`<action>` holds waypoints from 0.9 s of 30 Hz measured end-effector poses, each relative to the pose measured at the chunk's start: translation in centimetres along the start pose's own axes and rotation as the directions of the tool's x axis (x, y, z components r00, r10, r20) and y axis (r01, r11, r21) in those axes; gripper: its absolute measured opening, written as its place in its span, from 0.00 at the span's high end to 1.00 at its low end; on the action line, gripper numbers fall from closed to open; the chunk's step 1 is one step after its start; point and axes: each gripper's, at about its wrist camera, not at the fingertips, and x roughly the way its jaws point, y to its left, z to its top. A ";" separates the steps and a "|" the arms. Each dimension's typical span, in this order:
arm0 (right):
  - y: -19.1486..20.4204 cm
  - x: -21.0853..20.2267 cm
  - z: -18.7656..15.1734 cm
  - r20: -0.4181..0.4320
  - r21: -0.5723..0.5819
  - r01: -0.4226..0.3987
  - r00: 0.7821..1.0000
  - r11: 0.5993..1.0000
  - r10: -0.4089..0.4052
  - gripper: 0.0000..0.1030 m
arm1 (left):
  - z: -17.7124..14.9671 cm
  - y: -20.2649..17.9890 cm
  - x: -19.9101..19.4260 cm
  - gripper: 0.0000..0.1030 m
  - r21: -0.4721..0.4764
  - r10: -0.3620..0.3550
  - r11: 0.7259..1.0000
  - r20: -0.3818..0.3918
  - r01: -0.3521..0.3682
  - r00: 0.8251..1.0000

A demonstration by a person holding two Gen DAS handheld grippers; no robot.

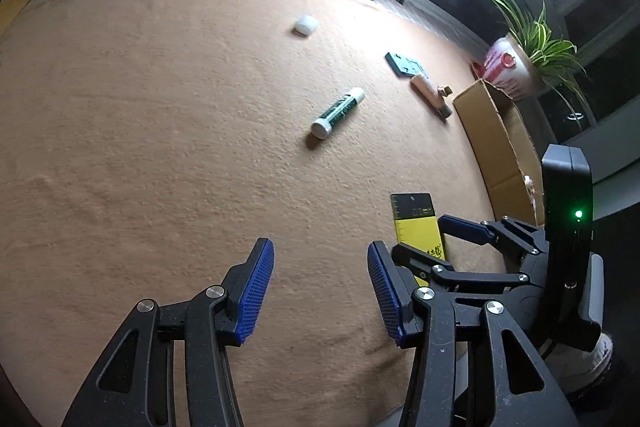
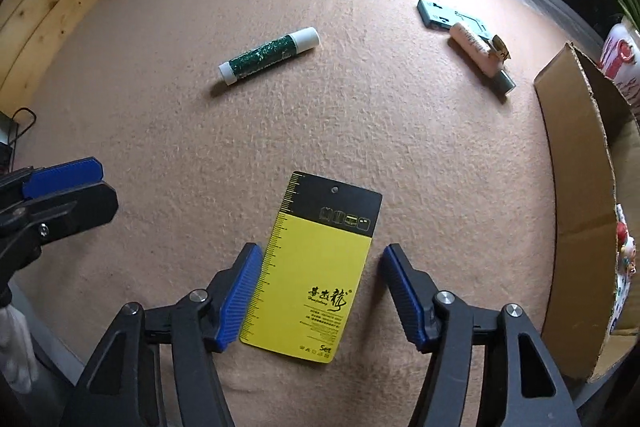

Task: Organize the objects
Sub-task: 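Move the right tool over the yellow ruler card, then close the right tool on the yellow ruler card edges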

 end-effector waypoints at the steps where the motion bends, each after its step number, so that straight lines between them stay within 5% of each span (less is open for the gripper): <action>1: 0.1 -0.1 -0.2 -0.001 -0.006 -0.003 1.000 1.000 0.003 0.54 | 0.1 0.0 0.0 0.50 0.000 0.000 1.000 0.003 0.000 1.000; 6: 0.4 -0.9 -1.7 -0.003 0.002 -0.034 0.999 0.999 0.034 0.54 | 0.3 -0.5 0.2 0.50 -0.002 -0.006 1.000 0.012 0.006 1.000; 10: 0.1 -2.0 -2.8 0.013 0.035 -0.061 0.998 0.998 0.060 0.78 | 0.7 -0.8 0.5 0.50 -0.006 -0.007 1.000 0.014 0.007 1.000; 13: -0.8 -2.8 -3.6 0.011 0.084 -0.108 0.994 0.991 0.108 0.79 | 0.7 -1.1 0.9 0.50 -0.002 -0.004 1.000 0.008 0.004 1.000; 15: -1.0 -2.9 -4.2 -0.006 0.101 -0.135 0.991 0.986 0.136 0.78 | 0.8 -1.2 1.3 0.50 -0.003 -0.002 1.000 0.005 0.002 1.000; 20: -0.4 -3.0 -5.5 -0.047 0.101 -0.158 0.985 0.982 0.164 0.50 | 1.0 -1.7 2.0 0.50 -0.002 -0.005 1.000 -0.002 0.005 1.000; 27: 4.0 -2.9 -6.4 -0.085 0.015 -0.060 0.995 0.998 0.061 0.48 | 1.1 -1.8 2.2 0.50 -0.002 -0.014 1.000 0.000 0.014 1.000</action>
